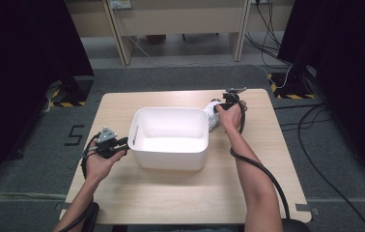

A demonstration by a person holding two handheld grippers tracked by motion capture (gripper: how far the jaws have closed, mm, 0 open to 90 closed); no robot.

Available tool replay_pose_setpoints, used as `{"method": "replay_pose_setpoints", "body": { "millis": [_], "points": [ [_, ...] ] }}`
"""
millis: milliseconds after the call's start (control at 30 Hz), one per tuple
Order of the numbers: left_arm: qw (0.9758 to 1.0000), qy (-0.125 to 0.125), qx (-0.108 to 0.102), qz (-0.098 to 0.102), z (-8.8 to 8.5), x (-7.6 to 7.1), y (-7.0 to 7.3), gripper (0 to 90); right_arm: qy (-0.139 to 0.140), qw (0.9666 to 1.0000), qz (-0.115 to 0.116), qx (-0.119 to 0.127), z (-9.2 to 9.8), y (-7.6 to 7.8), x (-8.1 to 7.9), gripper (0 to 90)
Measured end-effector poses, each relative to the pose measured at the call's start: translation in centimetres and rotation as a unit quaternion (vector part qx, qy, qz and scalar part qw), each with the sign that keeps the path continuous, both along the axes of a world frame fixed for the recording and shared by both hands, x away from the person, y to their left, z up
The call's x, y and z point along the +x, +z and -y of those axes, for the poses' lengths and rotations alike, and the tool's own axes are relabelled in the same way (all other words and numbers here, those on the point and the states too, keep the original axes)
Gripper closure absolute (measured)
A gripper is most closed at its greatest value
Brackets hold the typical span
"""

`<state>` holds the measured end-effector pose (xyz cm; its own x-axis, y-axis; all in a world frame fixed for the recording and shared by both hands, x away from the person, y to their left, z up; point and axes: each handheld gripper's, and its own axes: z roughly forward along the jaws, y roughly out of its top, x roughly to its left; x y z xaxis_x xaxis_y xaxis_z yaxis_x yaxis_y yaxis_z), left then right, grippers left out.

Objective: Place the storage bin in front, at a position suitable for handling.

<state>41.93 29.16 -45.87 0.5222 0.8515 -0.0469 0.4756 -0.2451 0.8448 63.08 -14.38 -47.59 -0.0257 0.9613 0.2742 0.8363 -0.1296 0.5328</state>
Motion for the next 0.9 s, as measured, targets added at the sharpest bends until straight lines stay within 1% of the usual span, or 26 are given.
{"method": "replay_pose_setpoints", "body": {
  "millis": [33,100,233,300,467,567,667,767,900],
  "points": [
    [1.0000,0.001,-0.002,-0.001,0.0,0.0,0.0,63.0,0.003,1.0000,0.005,0.000,-0.2,0.0,0.0,42.5],
    [1.0000,0.002,-0.004,-0.003,-0.1,0.0,-0.1,62.1,0.002,1.0000,0.002,-0.002,-0.3,0.0,0.1,42.2],
    [1.0000,0.002,0.002,-0.003,0.0,0.0,-0.1,62.7,-0.001,1.0000,-0.005,-0.003,-0.4,-0.2,0.5,41.2],
    [1.0000,0.003,-0.001,-0.004,0.0,0.1,-0.2,62.2,0.002,1.0000,-0.003,-0.005,-0.6,-0.3,0.5,40.4],
    [1.0000,0.003,0.004,-0.003,0.1,0.0,-0.2,62.9,0.003,1.0000,-0.004,-0.008,-1.0,-0.4,0.7,39.5],
    [1.0000,0.001,0.003,-0.003,0.0,0.0,-0.2,62.6,0.005,1.0000,0.005,-0.007,-1.3,-0.2,0.8,39.1],
    [1.0000,0.001,0.005,-0.003,0.0,0.0,-0.1,62.6,-0.001,0.9999,0.013,-0.004,-1.4,0.0,0.8,39.0],
    [1.0000,0.002,0.009,-0.001,0.1,0.0,-0.1,62.7,-0.001,0.9999,0.008,-0.015,-1.6,-0.2,0.9,38.1],
    [1.0000,0.003,0.007,-0.002,0.1,0.0,-0.1,62.4,0.001,0.9996,0.004,-0.027,-1.8,-0.7,0.9,37.2]
  ]
}}
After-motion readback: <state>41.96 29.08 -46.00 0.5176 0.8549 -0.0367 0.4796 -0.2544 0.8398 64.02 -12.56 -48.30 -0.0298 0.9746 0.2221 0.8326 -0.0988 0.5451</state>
